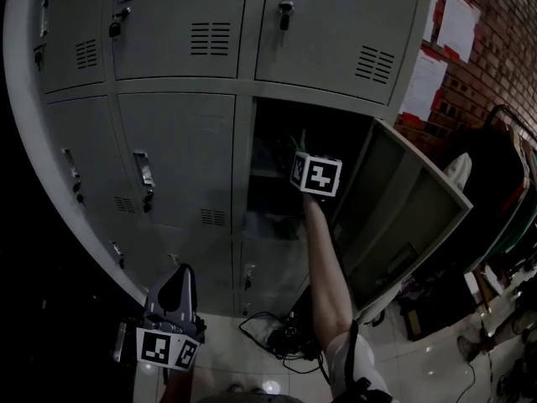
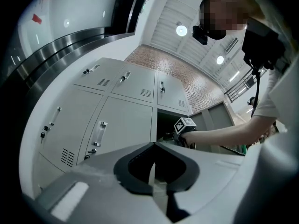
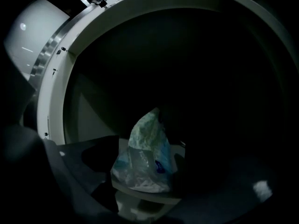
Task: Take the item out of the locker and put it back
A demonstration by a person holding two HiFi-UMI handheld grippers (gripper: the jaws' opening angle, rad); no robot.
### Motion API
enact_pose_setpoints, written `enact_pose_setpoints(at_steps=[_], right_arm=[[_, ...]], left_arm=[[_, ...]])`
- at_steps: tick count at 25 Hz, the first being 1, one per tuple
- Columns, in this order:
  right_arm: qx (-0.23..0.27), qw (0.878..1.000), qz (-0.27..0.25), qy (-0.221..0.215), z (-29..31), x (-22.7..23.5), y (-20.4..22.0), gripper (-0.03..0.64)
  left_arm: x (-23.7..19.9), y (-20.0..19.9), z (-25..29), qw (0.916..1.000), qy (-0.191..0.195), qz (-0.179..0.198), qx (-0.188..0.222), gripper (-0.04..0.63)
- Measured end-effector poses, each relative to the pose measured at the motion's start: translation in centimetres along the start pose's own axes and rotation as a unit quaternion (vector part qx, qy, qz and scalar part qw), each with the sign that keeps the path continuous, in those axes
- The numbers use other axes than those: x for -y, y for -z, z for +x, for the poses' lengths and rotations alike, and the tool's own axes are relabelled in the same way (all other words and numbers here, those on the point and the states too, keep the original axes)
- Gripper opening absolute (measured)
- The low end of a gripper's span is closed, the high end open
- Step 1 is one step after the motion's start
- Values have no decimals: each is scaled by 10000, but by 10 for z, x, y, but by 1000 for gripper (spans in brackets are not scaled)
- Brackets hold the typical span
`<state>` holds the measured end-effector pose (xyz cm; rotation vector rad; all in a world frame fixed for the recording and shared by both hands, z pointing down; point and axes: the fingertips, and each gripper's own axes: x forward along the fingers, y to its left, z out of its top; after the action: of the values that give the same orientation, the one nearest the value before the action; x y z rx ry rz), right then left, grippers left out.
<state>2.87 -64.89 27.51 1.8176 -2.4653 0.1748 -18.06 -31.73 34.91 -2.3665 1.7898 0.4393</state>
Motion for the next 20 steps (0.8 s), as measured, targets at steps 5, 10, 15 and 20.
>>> enact_pose_setpoints(at_steps=[5,10,15,20], right_arm=[[-140,9998,-169,23,-1,-1,9,133],[-132,9996,-244,-46,-4,-1,10,6],[65,9991,-395,123,-21,3,5,5],[627,9976,-306,8,-74,-6,9,5]], left_arm=[[0,3,2,10000,-8,-22,-8,6],[-5,3,-4,9999,-106,-34,-22,6],[-4,-2,-8,9999,-102,-36,12,6],[4,-7,-6,9999,11,-39,105,6]])
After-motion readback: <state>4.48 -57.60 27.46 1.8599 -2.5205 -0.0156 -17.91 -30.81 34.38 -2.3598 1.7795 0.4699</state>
